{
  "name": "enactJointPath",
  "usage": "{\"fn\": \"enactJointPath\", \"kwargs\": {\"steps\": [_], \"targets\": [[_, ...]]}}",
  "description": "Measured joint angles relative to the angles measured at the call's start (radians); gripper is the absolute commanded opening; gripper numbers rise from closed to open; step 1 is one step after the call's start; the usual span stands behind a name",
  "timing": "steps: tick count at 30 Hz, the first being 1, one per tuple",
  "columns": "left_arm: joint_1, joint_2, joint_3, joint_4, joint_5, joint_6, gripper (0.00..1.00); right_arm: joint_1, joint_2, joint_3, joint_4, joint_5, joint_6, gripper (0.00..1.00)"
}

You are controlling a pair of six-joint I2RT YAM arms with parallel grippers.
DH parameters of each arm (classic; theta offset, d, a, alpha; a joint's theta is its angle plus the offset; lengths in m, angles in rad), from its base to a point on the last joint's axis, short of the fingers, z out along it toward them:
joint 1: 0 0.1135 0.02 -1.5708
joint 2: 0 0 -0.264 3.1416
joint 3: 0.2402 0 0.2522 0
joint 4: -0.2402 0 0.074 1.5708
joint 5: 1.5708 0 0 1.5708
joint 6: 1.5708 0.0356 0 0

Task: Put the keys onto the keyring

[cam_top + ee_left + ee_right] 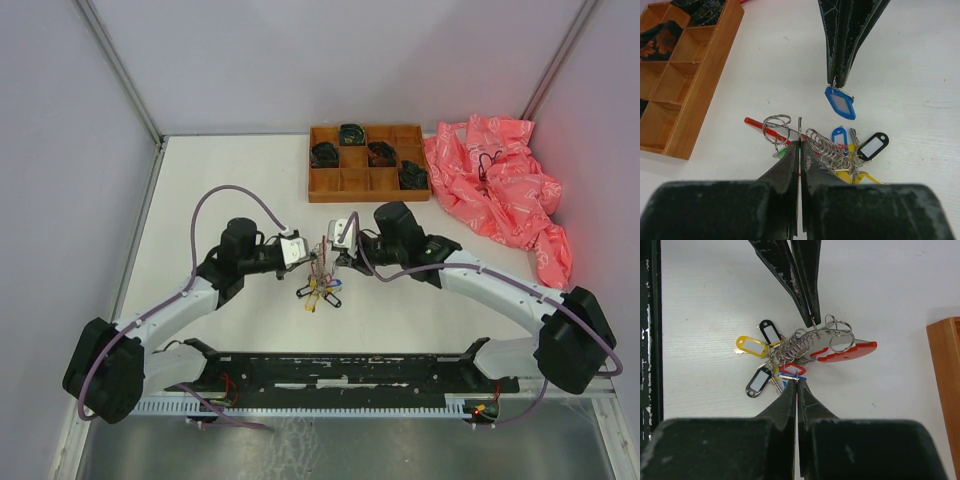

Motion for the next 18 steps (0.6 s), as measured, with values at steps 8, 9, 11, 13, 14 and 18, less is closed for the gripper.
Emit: {"fn": "enactJointPath", "kwargs": {"steps": [8, 9, 11, 13, 14, 18], "targets": [[0.000, -0.012, -0.051, 0.058, 0.048, 0.073, 0.03, 0.028, 0.000, -0.050, 0.068, 0.000, -0.122, 0.01], [0.000, -0.016, -0.055, 0.060, 0.053, 0.075, 0.03, 0.029, 0.000, -0.055, 0.076, 0.001, -0.134, 0.01], [0.000, -0.021, -0.059, 0.061, 0.064, 0.076, 0.03, 0.032, 0.000, -0.063, 0.092, 0.005, -0.153, 0.01], [0.000, -0.027, -0.061, 0.061, 0.071, 0.076, 0.03, 0.034, 0.000, -0.068, 0.114, 0.008, -0.167, 0.01], [0.000, -0.029, -0.061, 0.061, 0.072, 0.076, 0.03, 0.034, 0.000, -0.071, 0.124, 0.009, -0.171, 0.01], [0.000, -0.045, -0.061, 0.060, 0.089, 0.076, 0.03, 0.039, 0.000, -0.076, 0.142, 0.012, -0.188, 0.01]]}}
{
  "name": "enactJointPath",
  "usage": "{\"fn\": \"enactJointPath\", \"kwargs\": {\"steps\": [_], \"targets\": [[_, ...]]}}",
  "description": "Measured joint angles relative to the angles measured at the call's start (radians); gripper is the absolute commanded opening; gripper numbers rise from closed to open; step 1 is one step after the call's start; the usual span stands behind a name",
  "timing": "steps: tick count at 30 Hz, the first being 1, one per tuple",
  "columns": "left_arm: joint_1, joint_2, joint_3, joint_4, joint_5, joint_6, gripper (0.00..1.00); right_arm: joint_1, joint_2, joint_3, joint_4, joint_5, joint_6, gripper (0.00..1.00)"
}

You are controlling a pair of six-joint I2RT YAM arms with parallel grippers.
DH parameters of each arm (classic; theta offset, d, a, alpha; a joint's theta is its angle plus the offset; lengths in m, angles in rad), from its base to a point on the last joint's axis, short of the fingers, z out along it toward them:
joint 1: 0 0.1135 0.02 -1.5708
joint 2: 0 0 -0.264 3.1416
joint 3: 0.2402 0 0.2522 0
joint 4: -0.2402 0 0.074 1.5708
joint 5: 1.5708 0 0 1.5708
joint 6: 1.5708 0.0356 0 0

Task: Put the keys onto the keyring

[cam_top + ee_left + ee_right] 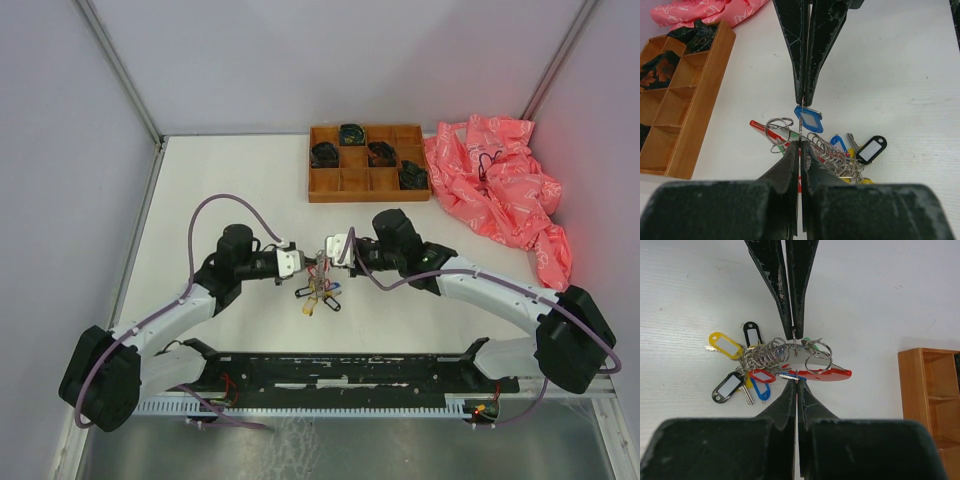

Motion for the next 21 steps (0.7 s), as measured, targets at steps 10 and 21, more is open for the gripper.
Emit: {"fn": "enactJointPath", "kwargs": {"steps": [10, 21], "targets": [[0.000, -0.015, -0.006, -0.007, 0.026, 0.000, 0.03, 0.016, -0.011, 0.000, 0.011, -0.003, -0.027, 0.01], [0.000, -0.015, -0.006, -0.007, 0.026, 0.000, 0.03, 0.037, -0.035, 0.000, 0.011, -0.003, -0.056, 0.01]]}}
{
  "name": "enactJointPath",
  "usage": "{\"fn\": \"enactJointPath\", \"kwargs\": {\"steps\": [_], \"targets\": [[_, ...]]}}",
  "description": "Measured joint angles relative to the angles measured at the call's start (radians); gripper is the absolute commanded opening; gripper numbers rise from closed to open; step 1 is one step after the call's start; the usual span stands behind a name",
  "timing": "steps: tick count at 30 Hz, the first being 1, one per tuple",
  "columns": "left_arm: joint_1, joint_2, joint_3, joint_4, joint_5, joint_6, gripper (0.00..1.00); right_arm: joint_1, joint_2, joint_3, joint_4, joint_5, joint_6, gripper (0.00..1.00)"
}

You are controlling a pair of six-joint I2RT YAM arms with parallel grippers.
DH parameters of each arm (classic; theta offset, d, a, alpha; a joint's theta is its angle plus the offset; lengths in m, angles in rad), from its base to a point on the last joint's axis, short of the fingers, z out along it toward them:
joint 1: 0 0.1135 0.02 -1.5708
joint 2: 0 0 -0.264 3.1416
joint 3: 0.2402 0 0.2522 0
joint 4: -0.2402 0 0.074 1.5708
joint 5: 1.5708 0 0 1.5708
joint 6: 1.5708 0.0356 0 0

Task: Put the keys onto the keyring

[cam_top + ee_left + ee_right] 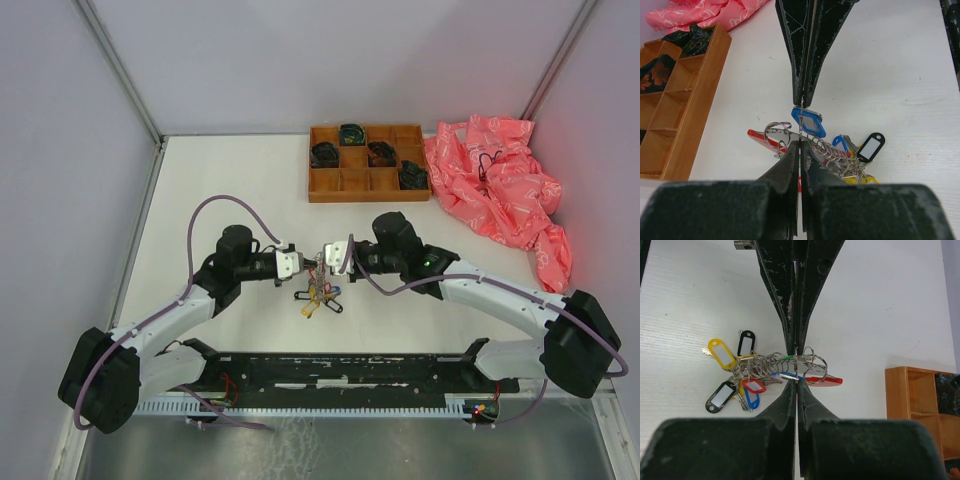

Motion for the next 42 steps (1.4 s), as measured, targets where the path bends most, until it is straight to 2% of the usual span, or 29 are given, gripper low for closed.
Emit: {"fn": "enactJointPath", "kwargs": {"steps": [42], "targets": [[0.000, -0.004, 0.000, 0.000, 0.000, 0.000, 0.03, 0.034, 0.000, -0.002, -0.001, 0.075, -0.014, 0.01]]}}
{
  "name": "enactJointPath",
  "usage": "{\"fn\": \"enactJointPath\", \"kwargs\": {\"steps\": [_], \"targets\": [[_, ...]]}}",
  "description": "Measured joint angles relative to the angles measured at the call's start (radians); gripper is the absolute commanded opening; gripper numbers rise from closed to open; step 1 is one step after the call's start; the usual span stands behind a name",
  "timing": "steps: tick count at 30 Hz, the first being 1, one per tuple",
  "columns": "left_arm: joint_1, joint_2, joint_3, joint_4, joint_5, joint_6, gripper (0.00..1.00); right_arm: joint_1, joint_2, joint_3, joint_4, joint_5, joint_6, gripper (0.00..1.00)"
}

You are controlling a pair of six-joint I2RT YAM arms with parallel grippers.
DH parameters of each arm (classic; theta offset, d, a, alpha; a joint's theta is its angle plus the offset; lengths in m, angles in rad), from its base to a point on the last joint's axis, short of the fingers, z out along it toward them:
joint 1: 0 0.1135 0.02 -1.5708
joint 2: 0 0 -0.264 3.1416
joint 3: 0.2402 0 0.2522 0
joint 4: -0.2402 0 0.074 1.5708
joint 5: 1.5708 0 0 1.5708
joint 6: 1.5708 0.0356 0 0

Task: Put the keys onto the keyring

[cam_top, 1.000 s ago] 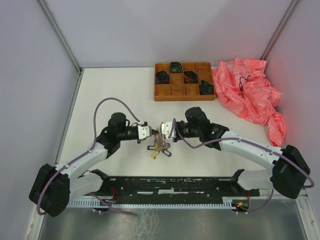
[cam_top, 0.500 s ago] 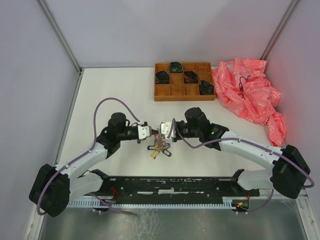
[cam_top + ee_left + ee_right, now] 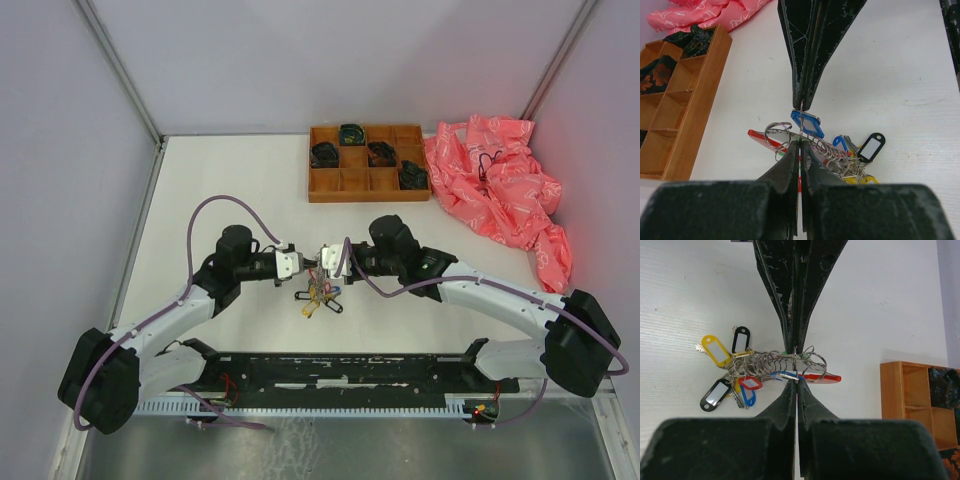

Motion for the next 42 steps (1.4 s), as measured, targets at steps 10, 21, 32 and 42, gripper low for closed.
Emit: {"fn": "enactJointPath", "kwargs": {"steps": [10, 21, 32, 42], "targets": [[0.000, 0.000, 0.000, 0.000, 0.000, 0.000, 0.03, 0.003, 0.003, 0.000, 0.000, -0.001, 0.004, 0.01], [0.000, 0.000, 0.000, 0.000, -0.001, 0.000, 0.03, 0.004, 0.003, 0.000, -0.014, 0.016, 0.023, 0.01], [0.000, -0.006, 0.000, 0.000, 0.000, 0.000, 0.03, 0.004, 0.003, 0.000, -0.014, 0.016, 0.036, 0.01], [0.000, -0.006, 0.000, 0.000, 0.000, 0.000, 0.03, 0.004, 0.003, 0.000, 0.008, 0.019, 0.050, 0.01]]}}
